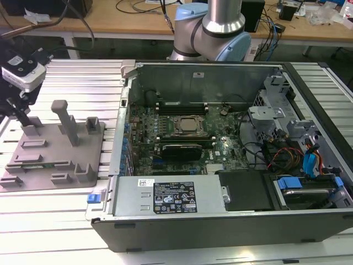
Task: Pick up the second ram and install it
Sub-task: 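Pick up the second ram and move it above second insertion slot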
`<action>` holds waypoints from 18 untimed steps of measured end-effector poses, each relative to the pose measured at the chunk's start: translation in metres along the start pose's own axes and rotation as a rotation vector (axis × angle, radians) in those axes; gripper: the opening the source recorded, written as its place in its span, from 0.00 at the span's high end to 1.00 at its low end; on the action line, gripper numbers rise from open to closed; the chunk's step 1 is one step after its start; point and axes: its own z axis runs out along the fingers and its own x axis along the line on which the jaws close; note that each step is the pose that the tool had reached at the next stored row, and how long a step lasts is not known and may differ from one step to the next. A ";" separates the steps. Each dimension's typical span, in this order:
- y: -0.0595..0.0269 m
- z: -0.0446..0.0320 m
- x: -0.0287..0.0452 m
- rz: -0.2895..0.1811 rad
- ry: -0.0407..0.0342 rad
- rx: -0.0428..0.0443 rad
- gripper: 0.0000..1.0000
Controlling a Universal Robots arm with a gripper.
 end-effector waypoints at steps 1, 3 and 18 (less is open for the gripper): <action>0.0000 0.0009 0.0000 -0.072 0.0031 -0.0008 0.92; -0.0001 0.0020 0.0000 -0.153 0.0067 -0.0017 0.92; -0.0004 0.0087 0.0001 -0.633 0.0279 -0.0067 0.92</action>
